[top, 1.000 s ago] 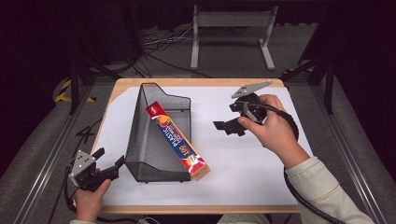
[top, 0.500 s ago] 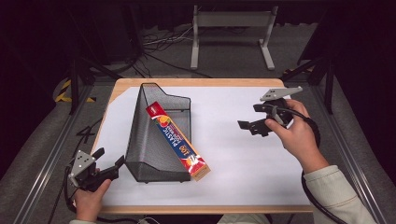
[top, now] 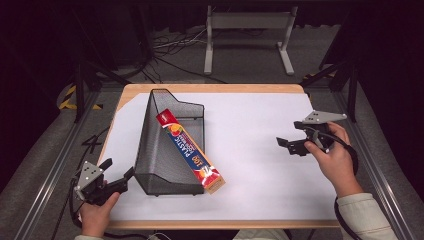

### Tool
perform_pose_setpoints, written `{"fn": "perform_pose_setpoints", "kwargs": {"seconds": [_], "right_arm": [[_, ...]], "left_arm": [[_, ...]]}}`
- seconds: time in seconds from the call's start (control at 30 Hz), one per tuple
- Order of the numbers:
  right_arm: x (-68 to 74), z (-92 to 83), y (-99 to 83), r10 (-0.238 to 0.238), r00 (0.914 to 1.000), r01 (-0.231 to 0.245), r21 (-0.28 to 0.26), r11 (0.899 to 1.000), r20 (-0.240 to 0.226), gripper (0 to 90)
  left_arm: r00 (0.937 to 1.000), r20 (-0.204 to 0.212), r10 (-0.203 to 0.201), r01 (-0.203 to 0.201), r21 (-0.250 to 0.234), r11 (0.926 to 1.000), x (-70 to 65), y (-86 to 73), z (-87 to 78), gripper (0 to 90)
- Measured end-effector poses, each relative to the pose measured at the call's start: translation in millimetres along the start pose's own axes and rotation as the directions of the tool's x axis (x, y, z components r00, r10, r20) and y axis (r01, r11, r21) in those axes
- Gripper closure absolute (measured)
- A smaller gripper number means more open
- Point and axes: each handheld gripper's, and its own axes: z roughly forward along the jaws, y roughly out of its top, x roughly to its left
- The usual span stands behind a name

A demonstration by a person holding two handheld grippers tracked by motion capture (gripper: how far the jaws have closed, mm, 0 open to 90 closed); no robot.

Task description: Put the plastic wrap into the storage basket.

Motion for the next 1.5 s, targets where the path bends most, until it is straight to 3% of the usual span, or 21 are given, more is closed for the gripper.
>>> {"fn": "perform_pose_setpoints", "kwargs": {"seconds": [0.3, 0.77, 1.03, 1.17, 1.33, 1.5], "right_arm": [[-11.5, 3.6, -45.6, 0.054, 0.9983, -0.054, 0.004, 0.999, 0.023, 11.7], [-4.6, 16.3, -90.4, 0.068, 0.9977, -0.068, 0.016, 0.998, -0.002, 11.7], [2.3, 22.2, -106.8, 0.084, 0.9964, -0.083, 0.023, 0.996, -0.013, 11.7], [6.5, 16.1, -113.8, 0.074, 0.997, -0.074, -0.004, 0.997, -0.023, 11.4], [5.7, 13.3, -117.1, 0.096, 0.9951, -0.096, 0.01, 0.995, -0.024, 10.5], [10.4, 18.8, -114.8, 0.045, 0.9986, -0.043, 0.063, 0.997, -0.029, 9.8]], "left_arm": [[1.0, -0.002, 0.001, -0.001, 0.0, 1.0, -0.5, -0.3, 0.1, 18.2], [1.0, -0.009, 0.001, -0.001, -0.002, 1.0, -0.4, -1.2, -0.3, 18.1], [1.0, -0.002, 0.002, -0.002, -0.005, 1.0, 0.3, -1.9, -0.2, 17.9], [1.0, 0.007, 0.005, -0.005, -0.008, 1.0, 0.6, -1.6, -1.1, 17.7], [1.0, 0.009, 0.005, -0.005, 0.0, 1.0, 0.5, -2.3, 0.7, 17.7], [1.0, 0.005, 0.004, -0.004, -0.001, 1.0, -0.4, -2.2, 0.2, 17.7]]}}
